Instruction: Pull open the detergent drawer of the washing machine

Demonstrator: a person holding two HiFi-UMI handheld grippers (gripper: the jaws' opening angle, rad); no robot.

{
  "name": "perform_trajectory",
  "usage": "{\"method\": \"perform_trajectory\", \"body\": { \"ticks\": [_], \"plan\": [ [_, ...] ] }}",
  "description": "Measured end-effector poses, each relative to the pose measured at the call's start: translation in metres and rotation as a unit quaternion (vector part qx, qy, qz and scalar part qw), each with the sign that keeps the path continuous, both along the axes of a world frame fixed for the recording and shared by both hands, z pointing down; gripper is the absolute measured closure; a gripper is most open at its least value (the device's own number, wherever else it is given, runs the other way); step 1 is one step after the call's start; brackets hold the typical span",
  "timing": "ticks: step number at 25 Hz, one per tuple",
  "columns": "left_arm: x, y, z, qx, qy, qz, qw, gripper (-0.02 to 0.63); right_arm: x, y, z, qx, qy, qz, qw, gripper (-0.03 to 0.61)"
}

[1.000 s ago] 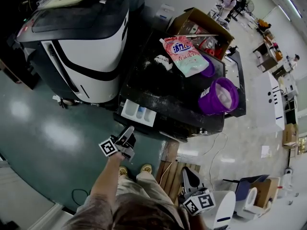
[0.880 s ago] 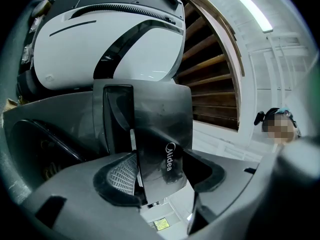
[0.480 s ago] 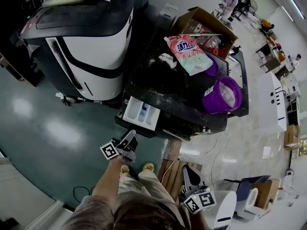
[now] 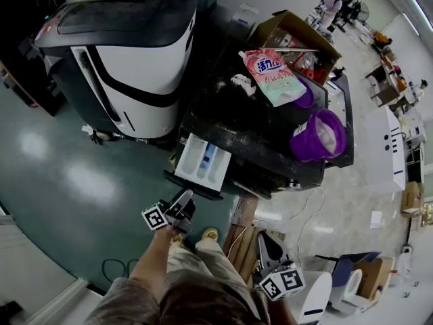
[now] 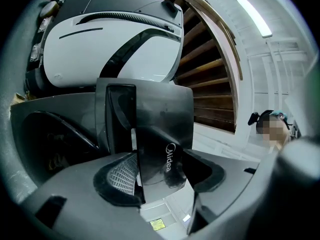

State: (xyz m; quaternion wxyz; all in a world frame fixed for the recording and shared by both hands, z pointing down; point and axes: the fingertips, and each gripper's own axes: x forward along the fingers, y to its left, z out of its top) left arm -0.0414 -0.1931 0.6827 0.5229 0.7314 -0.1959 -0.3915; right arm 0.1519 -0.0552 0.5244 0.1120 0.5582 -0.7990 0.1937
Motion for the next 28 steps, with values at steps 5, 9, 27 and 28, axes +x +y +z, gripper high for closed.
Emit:
{"method": "perform_trajectory", "body": {
  "ticks": [5, 9, 27, 28],
  "plan": [
    [-0.001, 0.001, 0.001, -0.002, 0.000, -0.006, 1.0000, 0.325, -0.004, 0.000, 0.000, 0.001, 0.000, -0.007, 1.000, 0.576],
    [-0.001, 0.001, 0.003, -0.005, 0.001, -0.009, 0.9999, 0.327, 0.000, 0.001, 0.002, 0.000, 0.001, -0.005, 1.000, 0.577],
    [-0.033, 0.041, -0.037, -0.012, -0.049, -0.024, 0.9984, 0.327, -0.007, -0.020, -0.002, 0.014, -0.031, -0.038, 0.999, 0.577],
    [-0.038, 0.042, -0.045, -0.008, -0.057, -0.028, 0.9980, 0.327, -0.008, -0.023, -0.004, 0.018, -0.034, -0.041, 0.998, 0.577]
  ]
}}
